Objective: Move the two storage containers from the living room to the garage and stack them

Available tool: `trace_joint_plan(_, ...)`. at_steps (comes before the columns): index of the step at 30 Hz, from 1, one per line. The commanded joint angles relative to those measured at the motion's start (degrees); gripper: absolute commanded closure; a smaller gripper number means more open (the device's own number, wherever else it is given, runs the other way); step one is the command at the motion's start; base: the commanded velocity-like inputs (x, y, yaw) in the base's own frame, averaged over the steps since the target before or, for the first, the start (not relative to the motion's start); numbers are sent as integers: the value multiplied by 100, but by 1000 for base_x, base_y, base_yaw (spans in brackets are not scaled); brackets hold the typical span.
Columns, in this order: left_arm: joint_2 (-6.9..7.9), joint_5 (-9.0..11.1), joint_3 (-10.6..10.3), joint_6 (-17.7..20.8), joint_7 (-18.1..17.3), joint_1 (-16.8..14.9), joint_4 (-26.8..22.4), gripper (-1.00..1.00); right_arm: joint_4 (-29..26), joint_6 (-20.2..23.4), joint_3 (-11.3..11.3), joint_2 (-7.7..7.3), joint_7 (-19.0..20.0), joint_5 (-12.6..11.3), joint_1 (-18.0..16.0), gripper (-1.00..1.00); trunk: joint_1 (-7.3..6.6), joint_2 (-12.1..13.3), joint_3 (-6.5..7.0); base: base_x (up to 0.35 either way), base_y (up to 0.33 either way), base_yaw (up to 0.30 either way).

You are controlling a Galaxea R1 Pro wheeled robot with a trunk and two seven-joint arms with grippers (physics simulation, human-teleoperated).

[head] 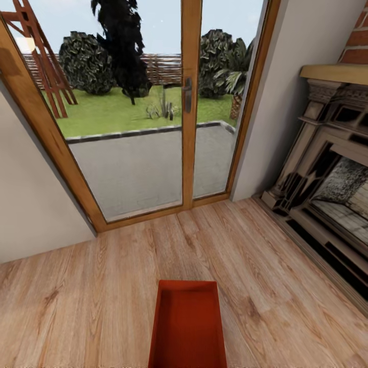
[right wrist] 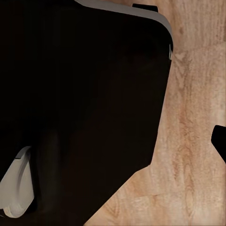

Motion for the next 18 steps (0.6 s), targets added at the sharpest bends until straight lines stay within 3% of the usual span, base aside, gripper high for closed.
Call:
trace_joint_plan(1, 0, 34, 25, -17, -3, -3, 6, -100, 13, -17, 48, 6, -2, -39, -2, -100, 0, -3, -14, 0, 0, 0)
trace_joint_plan(18, 0, 34, 24, -17, -3, -3, 6, -100, 13, -17, 53, 6, -2, -39, -2, -100, 0, -3, -171, 0, 0, 0)
